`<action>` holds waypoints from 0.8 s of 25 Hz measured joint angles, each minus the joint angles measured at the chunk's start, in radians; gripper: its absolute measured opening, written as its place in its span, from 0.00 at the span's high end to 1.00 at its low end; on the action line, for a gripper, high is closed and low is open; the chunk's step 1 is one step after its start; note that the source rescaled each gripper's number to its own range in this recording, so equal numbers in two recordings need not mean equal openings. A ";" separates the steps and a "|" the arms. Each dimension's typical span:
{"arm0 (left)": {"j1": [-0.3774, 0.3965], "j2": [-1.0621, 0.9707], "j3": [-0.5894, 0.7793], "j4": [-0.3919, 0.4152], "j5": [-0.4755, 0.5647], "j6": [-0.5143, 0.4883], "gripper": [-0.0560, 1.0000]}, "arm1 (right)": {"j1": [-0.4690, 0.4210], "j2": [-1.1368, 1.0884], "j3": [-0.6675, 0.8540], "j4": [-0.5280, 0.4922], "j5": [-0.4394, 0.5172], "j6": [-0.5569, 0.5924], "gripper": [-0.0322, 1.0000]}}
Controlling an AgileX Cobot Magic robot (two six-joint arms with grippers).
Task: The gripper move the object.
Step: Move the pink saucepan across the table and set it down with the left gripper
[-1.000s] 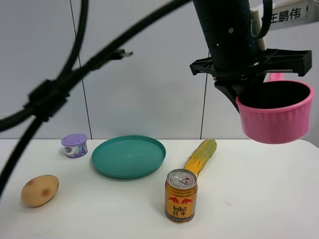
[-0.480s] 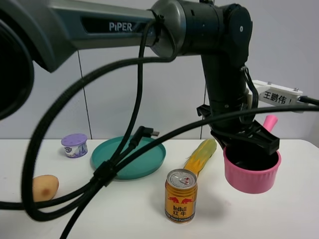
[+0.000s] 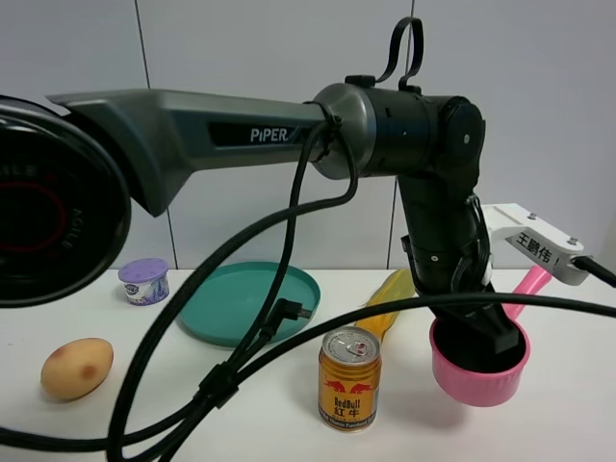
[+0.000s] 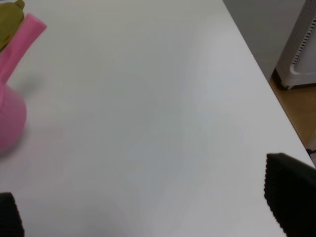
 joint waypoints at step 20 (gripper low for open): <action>0.005 0.096 0.000 0.013 -0.115 0.107 0.95 | 0.000 0.000 0.000 0.000 0.000 0.000 0.00</action>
